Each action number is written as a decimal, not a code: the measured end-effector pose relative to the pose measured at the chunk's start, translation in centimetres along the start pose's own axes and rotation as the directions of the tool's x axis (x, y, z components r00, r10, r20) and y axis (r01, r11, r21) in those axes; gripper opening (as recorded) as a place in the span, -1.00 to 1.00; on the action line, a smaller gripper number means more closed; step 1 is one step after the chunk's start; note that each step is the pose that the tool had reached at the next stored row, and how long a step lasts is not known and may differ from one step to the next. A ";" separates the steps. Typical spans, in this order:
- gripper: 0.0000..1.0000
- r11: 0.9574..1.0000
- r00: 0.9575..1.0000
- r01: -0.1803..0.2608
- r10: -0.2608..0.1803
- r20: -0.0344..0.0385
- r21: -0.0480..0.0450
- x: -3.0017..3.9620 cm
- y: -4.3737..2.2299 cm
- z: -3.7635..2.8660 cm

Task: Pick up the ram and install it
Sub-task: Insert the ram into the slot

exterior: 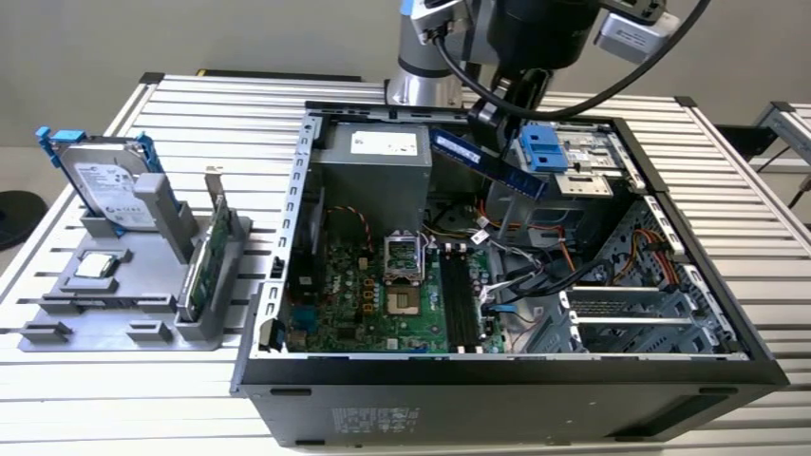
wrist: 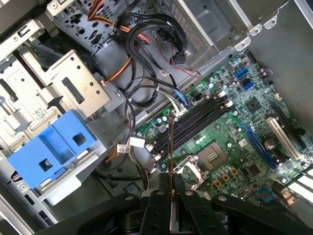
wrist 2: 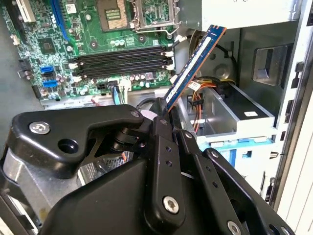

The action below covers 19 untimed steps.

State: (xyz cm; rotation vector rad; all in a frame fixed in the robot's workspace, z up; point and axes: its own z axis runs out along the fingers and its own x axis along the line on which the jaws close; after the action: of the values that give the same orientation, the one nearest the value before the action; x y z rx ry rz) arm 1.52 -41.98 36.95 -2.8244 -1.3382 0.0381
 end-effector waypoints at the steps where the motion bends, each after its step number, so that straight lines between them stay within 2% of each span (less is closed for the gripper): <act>1: -1.00 1.000 1.000 -0.006 0.006 0.000 0.000 0.00 0.00 0.00; 9: -1.00 0.999 0.999 -0.052 0.052 -0.001 0.001 0.00 0.00 0.04; 19: -1.00 0.995 0.995 -0.102 0.102 -0.002 0.002 0.00 0.00 0.07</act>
State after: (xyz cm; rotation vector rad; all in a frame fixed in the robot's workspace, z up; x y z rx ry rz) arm 1.52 -41.98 36.87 -2.8877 -1.1923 0.0367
